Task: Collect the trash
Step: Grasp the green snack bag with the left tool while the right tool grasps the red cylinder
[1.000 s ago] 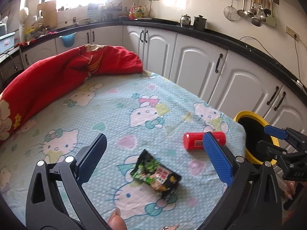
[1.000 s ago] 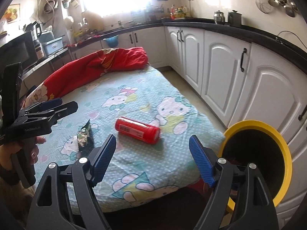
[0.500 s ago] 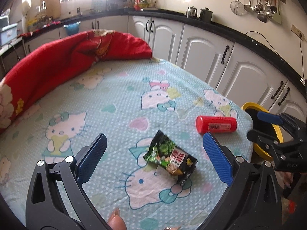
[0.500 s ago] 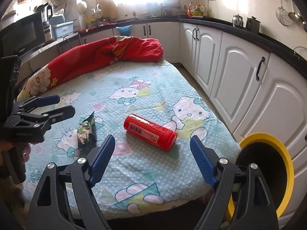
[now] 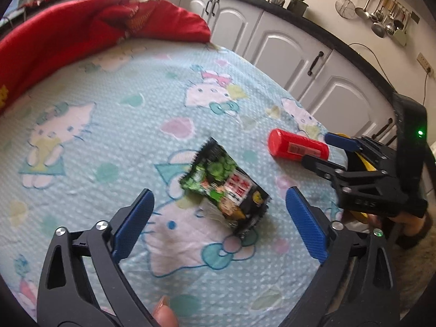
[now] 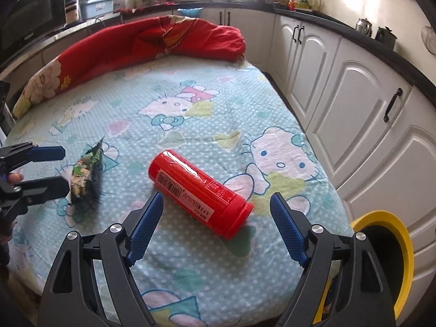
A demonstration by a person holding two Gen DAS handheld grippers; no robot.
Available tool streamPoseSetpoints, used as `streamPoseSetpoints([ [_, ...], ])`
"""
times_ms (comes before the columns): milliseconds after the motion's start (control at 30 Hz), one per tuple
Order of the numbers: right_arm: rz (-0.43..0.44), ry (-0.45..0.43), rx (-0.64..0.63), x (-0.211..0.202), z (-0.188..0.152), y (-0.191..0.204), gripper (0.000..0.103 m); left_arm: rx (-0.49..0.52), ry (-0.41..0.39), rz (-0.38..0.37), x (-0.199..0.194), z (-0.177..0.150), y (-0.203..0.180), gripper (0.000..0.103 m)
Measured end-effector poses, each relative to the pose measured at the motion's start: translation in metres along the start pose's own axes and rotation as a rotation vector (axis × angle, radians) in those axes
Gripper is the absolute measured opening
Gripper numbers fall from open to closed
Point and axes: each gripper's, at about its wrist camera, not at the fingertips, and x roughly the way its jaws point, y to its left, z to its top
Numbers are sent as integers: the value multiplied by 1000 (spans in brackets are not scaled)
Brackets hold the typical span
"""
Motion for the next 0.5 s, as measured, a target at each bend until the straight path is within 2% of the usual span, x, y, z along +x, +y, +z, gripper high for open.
streamPoseSetpoints([
  [133,11,8,-21,9,3,1,78,-15,23,-14,11,-3,-3,81],
  [233,25,15,-31,15,6,1,77,-3,16,5,17,-2,-7,80],
  [400,60,25,-19,24,9,0,69,15,9,31,25,3,-11,78],
  [500,71,23,-14,26,12,1,65,29,2,53,27,4,-13,72],
])
